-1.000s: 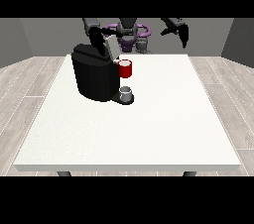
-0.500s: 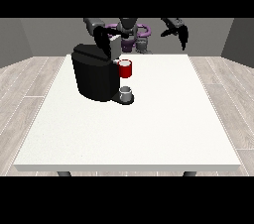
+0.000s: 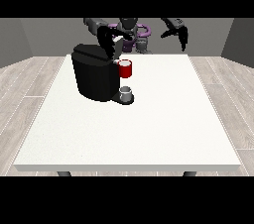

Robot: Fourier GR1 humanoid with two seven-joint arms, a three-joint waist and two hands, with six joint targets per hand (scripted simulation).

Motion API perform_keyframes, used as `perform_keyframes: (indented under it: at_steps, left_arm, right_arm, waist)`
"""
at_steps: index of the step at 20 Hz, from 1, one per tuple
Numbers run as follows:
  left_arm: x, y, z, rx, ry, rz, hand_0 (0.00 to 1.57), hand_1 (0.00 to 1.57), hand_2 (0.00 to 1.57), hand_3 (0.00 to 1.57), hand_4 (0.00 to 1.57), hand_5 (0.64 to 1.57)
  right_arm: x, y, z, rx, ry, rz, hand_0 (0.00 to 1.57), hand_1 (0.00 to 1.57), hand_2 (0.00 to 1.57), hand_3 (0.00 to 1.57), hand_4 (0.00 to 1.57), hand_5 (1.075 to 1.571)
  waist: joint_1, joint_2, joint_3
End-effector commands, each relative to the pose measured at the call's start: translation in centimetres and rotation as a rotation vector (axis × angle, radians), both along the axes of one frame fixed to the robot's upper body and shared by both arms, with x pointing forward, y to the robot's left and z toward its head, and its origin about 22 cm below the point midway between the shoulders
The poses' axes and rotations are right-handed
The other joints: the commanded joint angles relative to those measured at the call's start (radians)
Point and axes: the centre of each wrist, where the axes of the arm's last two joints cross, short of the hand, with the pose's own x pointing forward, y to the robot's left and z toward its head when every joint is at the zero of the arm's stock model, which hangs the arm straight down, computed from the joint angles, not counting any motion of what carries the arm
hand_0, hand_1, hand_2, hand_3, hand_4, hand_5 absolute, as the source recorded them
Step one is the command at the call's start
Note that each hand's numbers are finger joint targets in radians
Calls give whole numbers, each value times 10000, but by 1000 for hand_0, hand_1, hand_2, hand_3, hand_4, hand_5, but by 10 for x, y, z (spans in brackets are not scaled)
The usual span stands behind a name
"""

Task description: Insert the coffee pod into the coffee machine and close the lid

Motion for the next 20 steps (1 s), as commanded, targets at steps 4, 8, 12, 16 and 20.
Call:
perform_keyframes:
  at_steps: [4,8,12,16,20]
  left_arm:
    - [14,-11,22,12,-556,-611,0,0,0,0,407,1571]
    - [21,-23,31,9,-818,-831,0,0,0,0,382,1571]
    - [25,-31,38,2,-1201,-1461,0,0,0,0,418,1571]
    - [28,-39,42,41,-1236,-1846,0,0,0,0,368,1571]
    - [31,-55,50,-41,-1488,-2250,0,0,0,0,418,1571]
  right_arm:
    - [3,37,67,-861,-2363,1127,0,0,0,0,259,1571]
    - [-2,42,78,-826,-2282,1175,0,0,0,0,96,1571]
    - [-10,38,96,-1167,-2482,805,0,0,0,0,87,1571]
    - [-18,16,131,-1187,-2870,159,0,0,0,0,0,1571]
    - [-27,11,141,-1380,-2914,-158,0,0,0,0,0,1571]
  waist:
    - [1259,417,-192]
    - [1599,666,-186]
    - [2159,1068,-194]
    - [2662,1334,-185]
    - [3151,1592,-176]
